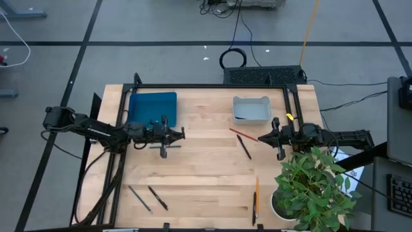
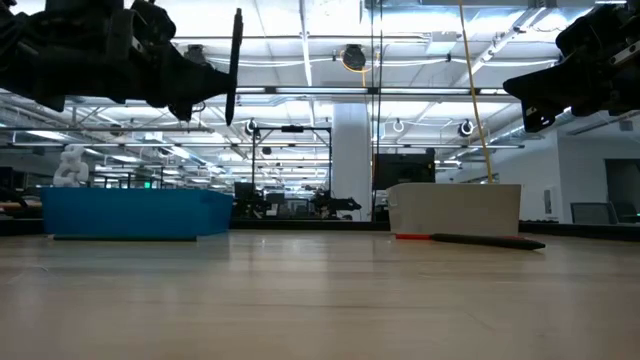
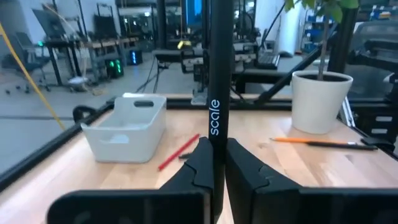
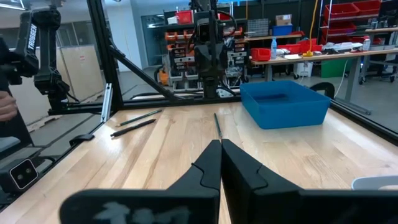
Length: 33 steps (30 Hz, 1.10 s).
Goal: Sort pens & pencils
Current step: Put the black pen into the blue bin
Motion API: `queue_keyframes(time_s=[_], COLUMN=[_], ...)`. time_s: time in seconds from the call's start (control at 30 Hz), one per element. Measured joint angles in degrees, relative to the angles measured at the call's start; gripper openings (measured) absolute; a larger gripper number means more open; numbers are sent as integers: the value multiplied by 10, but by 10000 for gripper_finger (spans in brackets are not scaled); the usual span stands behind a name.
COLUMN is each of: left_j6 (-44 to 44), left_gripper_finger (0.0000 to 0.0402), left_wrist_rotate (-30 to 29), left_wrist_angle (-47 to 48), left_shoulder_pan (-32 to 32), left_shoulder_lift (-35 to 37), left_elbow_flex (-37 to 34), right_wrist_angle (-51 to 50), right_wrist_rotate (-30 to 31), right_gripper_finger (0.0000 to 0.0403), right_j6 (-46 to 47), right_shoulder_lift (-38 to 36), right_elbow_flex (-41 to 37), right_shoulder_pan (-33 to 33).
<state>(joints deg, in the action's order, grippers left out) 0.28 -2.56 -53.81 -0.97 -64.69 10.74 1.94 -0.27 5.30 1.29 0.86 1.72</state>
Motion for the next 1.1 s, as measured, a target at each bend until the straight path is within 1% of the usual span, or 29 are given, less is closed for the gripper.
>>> queue_keyframes(time_s=[0.1, 0.17, 0.33, 0.47, 0.5, 0.57, 0.7, 0.83, 0.9, 0.97, 1.1], left_j6=[0, 0, 0, -8, -8, -11, -17, -17, -17, -16, -8], left_gripper_finger=[16, 16, 16, 20, 20, 18, 16, 16, 16, 16, 16], left_wrist_rotate=[6, 7, 8, 7, 7, 7, 6, 7, 7, 6, 7], left_wrist_angle=[1, 1, 1, 2, 1, 2, 5, 55, 86, 115, 132], left_shoulder_pan=[0, 0, 0, 2, 3, 7, 18, 30, 34, 37, 36], left_shoulder_lift=[0, 0, 0, 4, 7, 11, 36, 71, 89, 105, 127], left_elbow_flex=[0, 0, 0, 0, 1, 1, 1, 1, 1, 1, 1], right_wrist_angle=[15, 54, 223, 363, 387, 401, 369, 382, 389, 444, 580], right_wrist_rotate=[1, 2, 2, 20, 26, 35, 37, 31, 10, -15, -43], right_gripper_finger=[0, 0, 0, 0, 0, 0, 0, 0, 0, 0, 0], right_j6=[15, 44, -6, -39, -44, -46, -35, -44, -58, -63, -56], right_shoulder_lift=[0, 1, 20, 77, 98, 147, 279, 411, 474, 532, 630], right_elbow_flex=[0, 0, 0, 0, 3, 17, 69, 117, 126, 131, 133], right_shoulder_pan=[0, 0, 0, -6, -9, -17, -37, -56, -58, -58, -59])
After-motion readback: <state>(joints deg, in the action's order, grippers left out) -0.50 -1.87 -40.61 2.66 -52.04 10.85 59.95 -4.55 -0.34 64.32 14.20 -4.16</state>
